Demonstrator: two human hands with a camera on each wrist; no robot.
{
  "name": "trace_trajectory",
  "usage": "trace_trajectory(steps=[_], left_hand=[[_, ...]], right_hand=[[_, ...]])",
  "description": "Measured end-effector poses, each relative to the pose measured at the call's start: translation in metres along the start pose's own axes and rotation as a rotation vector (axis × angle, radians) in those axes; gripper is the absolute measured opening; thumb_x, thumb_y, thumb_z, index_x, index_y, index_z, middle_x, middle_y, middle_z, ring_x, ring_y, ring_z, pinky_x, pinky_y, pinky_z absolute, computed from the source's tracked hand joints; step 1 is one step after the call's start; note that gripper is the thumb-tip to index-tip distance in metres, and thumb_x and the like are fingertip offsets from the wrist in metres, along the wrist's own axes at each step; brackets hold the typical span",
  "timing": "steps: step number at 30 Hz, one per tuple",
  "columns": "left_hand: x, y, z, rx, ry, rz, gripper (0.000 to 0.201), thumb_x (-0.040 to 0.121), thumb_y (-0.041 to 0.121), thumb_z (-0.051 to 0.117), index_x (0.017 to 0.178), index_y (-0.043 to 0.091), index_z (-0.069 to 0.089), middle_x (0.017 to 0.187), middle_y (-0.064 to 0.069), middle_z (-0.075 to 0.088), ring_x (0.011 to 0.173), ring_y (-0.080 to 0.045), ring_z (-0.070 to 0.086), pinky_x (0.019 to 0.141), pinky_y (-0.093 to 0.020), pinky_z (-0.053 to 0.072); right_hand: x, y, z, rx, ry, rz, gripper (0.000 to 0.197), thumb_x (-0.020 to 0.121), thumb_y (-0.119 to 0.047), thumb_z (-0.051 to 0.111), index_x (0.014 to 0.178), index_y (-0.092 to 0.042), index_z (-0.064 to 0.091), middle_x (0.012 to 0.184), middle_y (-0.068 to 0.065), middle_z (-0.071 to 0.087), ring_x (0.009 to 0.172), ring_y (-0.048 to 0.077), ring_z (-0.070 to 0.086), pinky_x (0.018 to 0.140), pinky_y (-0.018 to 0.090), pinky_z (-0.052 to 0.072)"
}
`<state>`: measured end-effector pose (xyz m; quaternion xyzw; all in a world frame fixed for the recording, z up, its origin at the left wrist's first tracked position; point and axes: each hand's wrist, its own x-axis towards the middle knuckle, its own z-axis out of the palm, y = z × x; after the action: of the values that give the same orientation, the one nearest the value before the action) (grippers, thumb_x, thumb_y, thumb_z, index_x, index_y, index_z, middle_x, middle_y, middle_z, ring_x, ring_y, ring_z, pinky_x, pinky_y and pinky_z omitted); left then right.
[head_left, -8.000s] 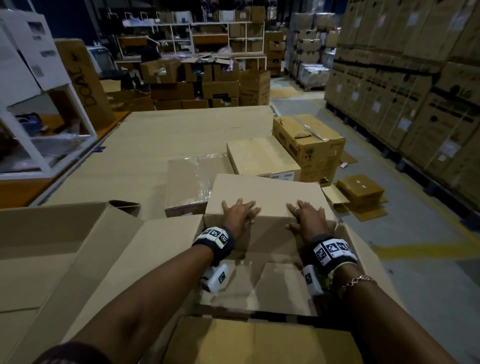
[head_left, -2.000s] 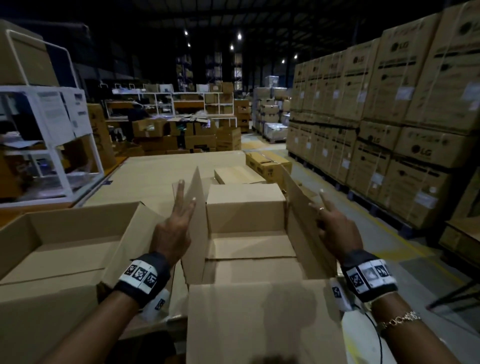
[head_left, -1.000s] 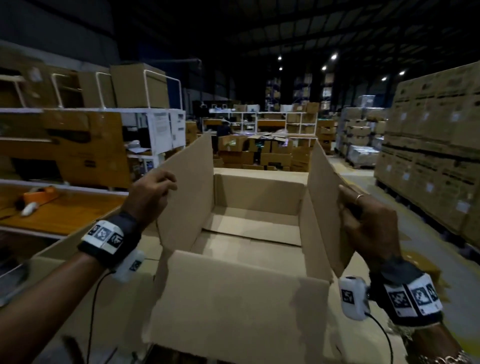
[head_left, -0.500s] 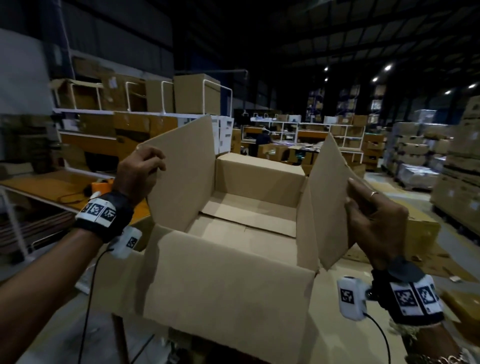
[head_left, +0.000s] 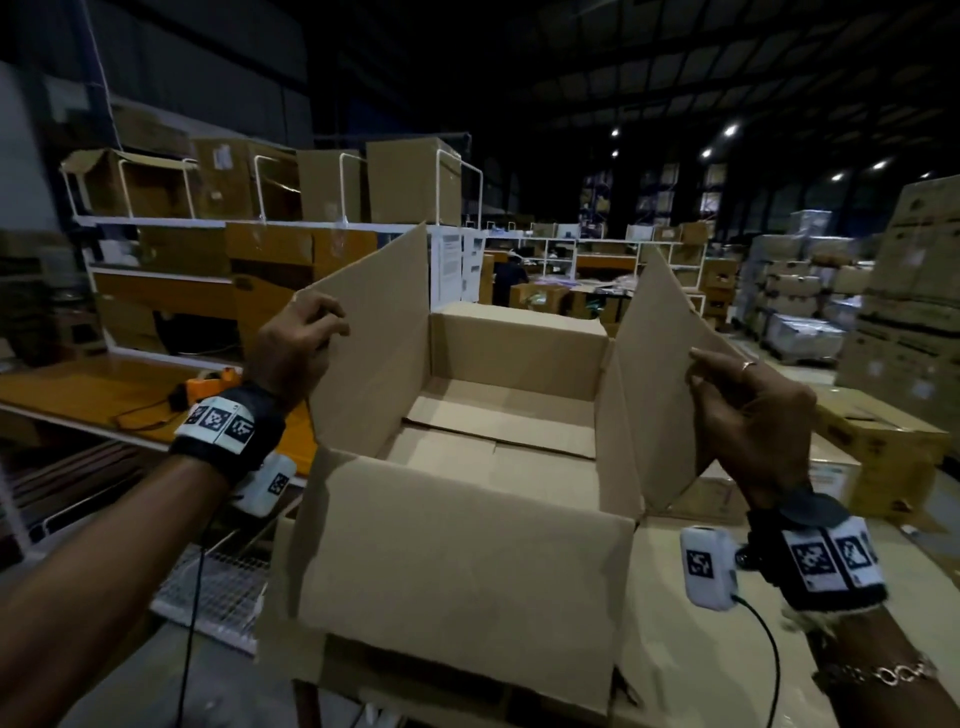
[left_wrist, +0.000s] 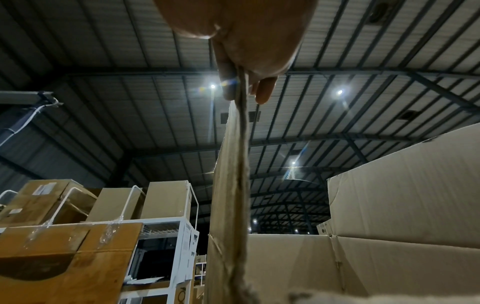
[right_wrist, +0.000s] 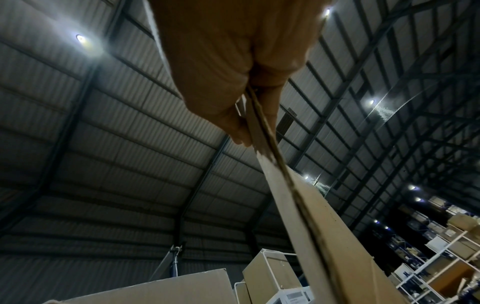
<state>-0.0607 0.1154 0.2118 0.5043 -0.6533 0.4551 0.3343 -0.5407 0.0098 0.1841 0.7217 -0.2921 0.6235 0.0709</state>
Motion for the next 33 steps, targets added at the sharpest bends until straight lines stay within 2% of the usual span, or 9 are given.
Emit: trace_trajectory(steps=[4,6,9,11,13,19,23,28,33], left_hand=[[-0.015,-0.036,0.017,-0.029,-0.031,0.007,0.015,0.077,-0.014,0.068,0.087,-0.003,0.071,0.105,-0.023,0.066,0.09,-0.042,0.065,0.067,-0.047,0.058],[-0.021,-0.049,0.029,-0.037,-0.016,0.006,0.014,0.084,-0.008,0.06,0.091,-0.004,0.072,0.104,-0.023,0.066,0.089,-0.043,0.065,0.067,-0.048,0.058],[-0.032,-0.066,0.049,-0.065,-0.022,-0.009,0.024,0.089,-0.001,0.052,0.098,-0.005,0.074,0.104,-0.024,0.066,0.09,-0.045,0.065,0.069,-0.05,0.058],[-0.039,-0.074,0.061,-0.071,-0.047,-0.012,0.02,0.083,-0.01,0.064,0.1,-0.006,0.073,0.104,-0.026,0.065,0.09,-0.047,0.065,0.069,-0.053,0.059],[-0.041,-0.08,0.071,-0.085,-0.083,-0.021,0.028,0.074,-0.017,0.073,0.1,-0.006,0.073,0.104,-0.027,0.064,0.089,-0.048,0.065,0.068,-0.054,0.059],[-0.049,-0.104,0.099,-0.104,-0.127,-0.032,0.026,0.073,-0.016,0.075,0.096,-0.004,0.072,0.107,-0.024,0.063,0.094,-0.045,0.064,0.068,-0.051,0.061],[-0.063,-0.107,0.113,-0.118,-0.14,-0.024,0.02,0.077,-0.018,0.071,0.092,-0.005,0.072,0.106,-0.025,0.064,0.093,-0.043,0.064,0.069,-0.05,0.06],[-0.072,-0.11,0.116,-0.131,-0.09,-0.067,0.017,0.08,-0.015,0.07,0.091,-0.003,0.072,0.106,-0.024,0.064,0.089,-0.041,0.065,0.063,-0.048,0.058],[-0.067,-0.104,0.105,-0.19,-0.029,-0.095,0.012,0.086,-0.01,0.062,0.089,-0.003,0.072,0.103,-0.024,0.066,0.091,-0.041,0.064,0.068,-0.047,0.057]], right_hand=[[-0.001,-0.014,0.036,-0.031,-0.027,0.0,0.031,0.087,-0.003,0.072,0.117,-0.007,0.073,0.112,0.014,0.074,0.092,0.027,0.072,0.087,0.041,0.059],[0.0,-0.018,0.05,-0.038,-0.039,0.016,0.03,0.087,-0.004,0.072,0.117,-0.007,0.073,0.111,0.014,0.074,0.092,0.027,0.072,0.086,0.038,0.058],[0.002,-0.021,0.067,-0.052,-0.035,0.046,0.029,0.087,-0.004,0.073,0.116,-0.007,0.073,0.111,0.015,0.074,0.091,0.028,0.071,0.085,0.033,0.055],[0.003,-0.022,0.078,-0.052,-0.024,0.045,0.028,0.087,-0.003,0.072,0.115,-0.007,0.074,0.11,0.015,0.074,0.089,0.029,0.071,0.083,0.039,0.058],[0.007,-0.016,0.091,-0.043,-0.016,0.052,0.027,0.088,-0.004,0.072,0.114,-0.008,0.074,0.109,0.014,0.074,0.088,0.028,0.072,0.081,0.044,0.06],[0.007,0.0,0.131,-0.015,-0.082,0.071,0.027,0.089,-0.009,0.065,0.115,-0.009,0.073,0.106,0.013,0.075,0.091,0.026,0.072,0.08,0.051,0.061],[0.003,0.001,0.147,0.003,-0.103,0.073,0.027,0.088,-0.005,0.065,0.113,-0.009,0.074,0.104,0.01,0.076,0.09,0.025,0.073,0.082,0.048,0.06],[-0.011,-0.005,0.149,-0.089,-0.116,0.054,0.03,0.084,0.004,0.071,0.111,-0.007,0.075,0.101,0.012,0.076,0.087,0.026,0.072,0.081,0.045,0.06],[-0.012,-0.02,0.138,-0.151,-0.145,0.101,0.033,0.086,0.003,0.068,0.115,-0.01,0.074,0.105,0.011,0.075,0.092,0.022,0.071,0.084,0.041,0.059]])
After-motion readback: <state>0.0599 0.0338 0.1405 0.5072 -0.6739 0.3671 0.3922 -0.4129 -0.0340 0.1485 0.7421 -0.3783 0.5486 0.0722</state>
